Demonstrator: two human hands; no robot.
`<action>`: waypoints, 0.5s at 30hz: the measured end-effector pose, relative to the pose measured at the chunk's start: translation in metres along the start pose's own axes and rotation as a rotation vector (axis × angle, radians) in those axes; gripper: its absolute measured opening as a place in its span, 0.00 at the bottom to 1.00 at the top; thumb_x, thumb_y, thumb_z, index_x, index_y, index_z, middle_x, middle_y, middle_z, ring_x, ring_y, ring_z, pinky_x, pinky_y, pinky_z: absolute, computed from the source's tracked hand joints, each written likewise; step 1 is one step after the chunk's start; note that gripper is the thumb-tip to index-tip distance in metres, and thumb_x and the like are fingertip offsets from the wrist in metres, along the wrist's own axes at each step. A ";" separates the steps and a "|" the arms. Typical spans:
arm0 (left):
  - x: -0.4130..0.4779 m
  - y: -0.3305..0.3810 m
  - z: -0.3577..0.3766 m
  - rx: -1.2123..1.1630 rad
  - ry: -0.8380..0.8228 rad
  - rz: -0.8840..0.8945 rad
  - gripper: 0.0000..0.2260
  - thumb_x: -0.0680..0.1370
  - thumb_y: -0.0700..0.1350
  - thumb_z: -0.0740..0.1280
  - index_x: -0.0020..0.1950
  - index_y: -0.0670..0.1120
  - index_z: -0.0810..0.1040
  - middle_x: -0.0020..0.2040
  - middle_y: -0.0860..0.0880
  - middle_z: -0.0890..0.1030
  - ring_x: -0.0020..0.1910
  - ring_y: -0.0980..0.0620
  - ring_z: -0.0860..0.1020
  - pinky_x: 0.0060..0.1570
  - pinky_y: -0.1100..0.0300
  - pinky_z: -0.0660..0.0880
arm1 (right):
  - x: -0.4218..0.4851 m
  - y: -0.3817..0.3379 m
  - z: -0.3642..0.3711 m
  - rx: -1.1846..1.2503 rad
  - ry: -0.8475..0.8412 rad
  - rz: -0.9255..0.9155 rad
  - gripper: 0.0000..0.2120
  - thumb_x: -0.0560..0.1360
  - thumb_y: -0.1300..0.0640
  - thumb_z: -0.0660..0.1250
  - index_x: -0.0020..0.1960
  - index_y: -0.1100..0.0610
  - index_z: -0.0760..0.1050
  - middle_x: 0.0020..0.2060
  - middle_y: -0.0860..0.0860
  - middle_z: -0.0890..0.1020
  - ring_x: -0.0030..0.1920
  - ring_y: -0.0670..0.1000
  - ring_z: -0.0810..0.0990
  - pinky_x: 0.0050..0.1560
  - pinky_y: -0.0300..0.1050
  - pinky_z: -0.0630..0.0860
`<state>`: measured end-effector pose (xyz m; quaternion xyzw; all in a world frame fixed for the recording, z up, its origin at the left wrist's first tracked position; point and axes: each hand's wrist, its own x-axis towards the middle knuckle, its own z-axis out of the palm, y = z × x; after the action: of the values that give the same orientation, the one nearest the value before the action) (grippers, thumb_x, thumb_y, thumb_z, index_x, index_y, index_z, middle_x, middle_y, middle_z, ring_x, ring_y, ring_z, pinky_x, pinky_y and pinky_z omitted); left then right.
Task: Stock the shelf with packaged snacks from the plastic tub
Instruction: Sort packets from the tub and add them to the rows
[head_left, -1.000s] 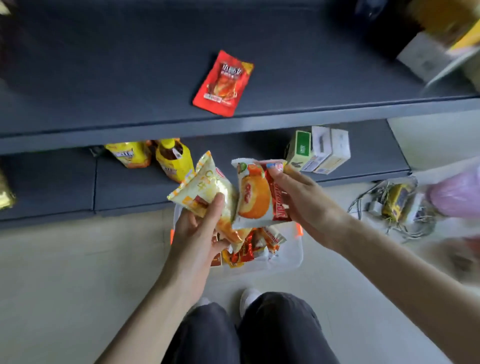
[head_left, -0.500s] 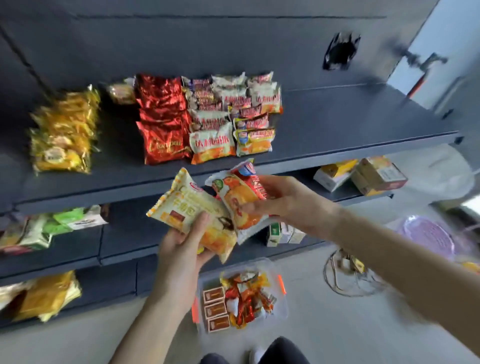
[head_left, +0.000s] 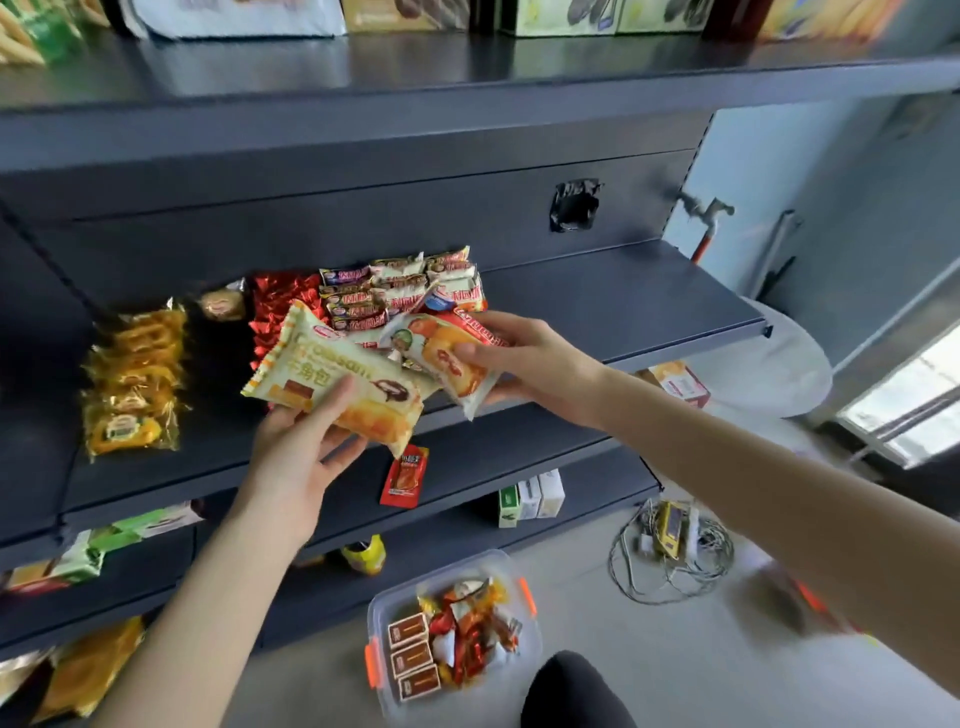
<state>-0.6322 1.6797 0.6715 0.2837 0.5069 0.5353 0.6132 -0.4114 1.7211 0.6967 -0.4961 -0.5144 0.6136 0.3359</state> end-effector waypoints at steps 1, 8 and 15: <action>0.001 0.000 0.007 -0.002 -0.001 -0.006 0.17 0.69 0.49 0.71 0.57 0.53 0.77 0.56 0.50 0.83 0.55 0.51 0.81 0.48 0.56 0.76 | 0.002 -0.002 -0.008 0.008 0.001 -0.002 0.26 0.73 0.56 0.71 0.69 0.56 0.67 0.58 0.57 0.79 0.55 0.55 0.82 0.55 0.53 0.80; 0.027 -0.017 0.058 -0.107 0.091 -0.068 0.22 0.68 0.47 0.71 0.62 0.50 0.76 0.58 0.46 0.82 0.56 0.47 0.81 0.46 0.55 0.82 | 0.046 -0.003 -0.080 -0.134 -0.071 -0.041 0.19 0.68 0.61 0.76 0.56 0.58 0.73 0.56 0.59 0.80 0.53 0.57 0.82 0.53 0.52 0.80; 0.052 -0.070 0.108 -0.220 0.407 -0.203 0.14 0.72 0.48 0.71 0.56 0.48 0.77 0.55 0.45 0.82 0.51 0.51 0.80 0.44 0.60 0.74 | 0.115 0.034 -0.158 -0.194 -0.044 -0.004 0.19 0.68 0.64 0.76 0.56 0.58 0.75 0.51 0.55 0.81 0.49 0.52 0.82 0.46 0.43 0.82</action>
<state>-0.5109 1.7307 0.6280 0.0493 0.5846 0.5688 0.5765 -0.2895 1.8658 0.6368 -0.5115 -0.5796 0.5712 0.2762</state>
